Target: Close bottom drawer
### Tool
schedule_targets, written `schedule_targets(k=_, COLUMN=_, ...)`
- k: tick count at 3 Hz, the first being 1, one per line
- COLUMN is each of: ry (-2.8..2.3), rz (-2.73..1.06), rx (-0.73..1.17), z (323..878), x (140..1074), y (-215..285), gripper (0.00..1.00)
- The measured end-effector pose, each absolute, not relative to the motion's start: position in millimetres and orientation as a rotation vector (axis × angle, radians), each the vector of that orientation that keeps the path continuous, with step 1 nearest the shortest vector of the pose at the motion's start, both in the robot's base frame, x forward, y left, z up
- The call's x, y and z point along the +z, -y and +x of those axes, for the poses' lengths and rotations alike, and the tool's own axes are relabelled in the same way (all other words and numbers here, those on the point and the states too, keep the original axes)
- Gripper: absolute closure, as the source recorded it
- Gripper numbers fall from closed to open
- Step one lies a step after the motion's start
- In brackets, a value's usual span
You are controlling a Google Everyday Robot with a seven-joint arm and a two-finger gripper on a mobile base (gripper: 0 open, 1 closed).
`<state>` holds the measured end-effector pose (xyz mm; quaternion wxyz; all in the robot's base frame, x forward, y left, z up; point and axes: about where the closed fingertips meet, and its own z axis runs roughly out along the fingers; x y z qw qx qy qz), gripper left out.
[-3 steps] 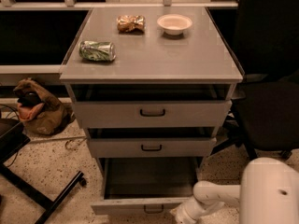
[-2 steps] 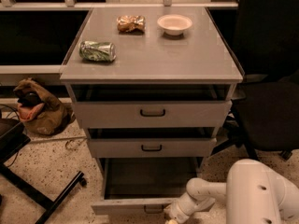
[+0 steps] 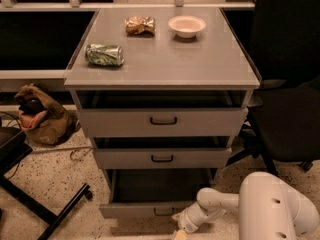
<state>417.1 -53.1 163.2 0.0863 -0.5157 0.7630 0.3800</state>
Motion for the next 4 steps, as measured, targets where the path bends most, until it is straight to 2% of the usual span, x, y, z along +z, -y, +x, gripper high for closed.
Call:
schedule_targets(k=1, ry=-2.254, rz=-1.506, rx=1.004, z=434, x=166, y=45, gripper=0.00)
schedule_targets(k=2, ry=-2.254, rz=-1.506, rx=1.005, z=434, x=166, y=45, gripper=0.00)
schedule_targets(k=4, ry=-2.216, rz=-1.497, rx=0.934, z=498, x=157, y=44, gripper=0.00)
